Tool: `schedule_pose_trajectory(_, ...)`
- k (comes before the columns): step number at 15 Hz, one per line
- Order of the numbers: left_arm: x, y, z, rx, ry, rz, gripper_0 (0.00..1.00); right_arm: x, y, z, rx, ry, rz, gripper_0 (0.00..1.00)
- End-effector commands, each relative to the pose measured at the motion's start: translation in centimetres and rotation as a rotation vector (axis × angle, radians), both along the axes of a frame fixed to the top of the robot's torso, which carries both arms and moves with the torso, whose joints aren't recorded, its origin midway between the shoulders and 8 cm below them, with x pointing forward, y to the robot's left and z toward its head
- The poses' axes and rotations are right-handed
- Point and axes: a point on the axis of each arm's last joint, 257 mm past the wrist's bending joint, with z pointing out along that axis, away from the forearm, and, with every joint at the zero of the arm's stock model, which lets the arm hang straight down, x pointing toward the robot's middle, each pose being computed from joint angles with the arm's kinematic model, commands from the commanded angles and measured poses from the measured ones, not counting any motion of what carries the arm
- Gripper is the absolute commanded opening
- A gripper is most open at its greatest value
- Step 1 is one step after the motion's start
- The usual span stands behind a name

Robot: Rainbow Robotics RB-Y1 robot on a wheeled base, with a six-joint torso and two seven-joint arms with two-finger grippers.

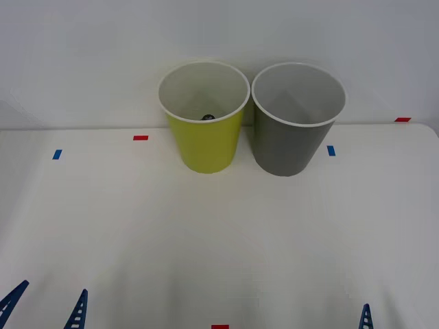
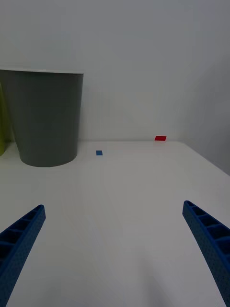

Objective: Put cans in the gray bin and PET bottles in the light green bin.

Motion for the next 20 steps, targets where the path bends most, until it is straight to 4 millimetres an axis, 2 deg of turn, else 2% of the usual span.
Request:
schedule_pose_trajectory(1,0.0,0.0,0.0,0.0,0.0,0.0,1.0,0.0,0.0,0.0,0.0,0.0,0.0,1.0)
schedule_pose_trajectory(20,0.0,0.0,0.0,0.0,0.0,0.0,1.0,0.0,0.0,0.0,0.0,0.0,0.0,1.0)
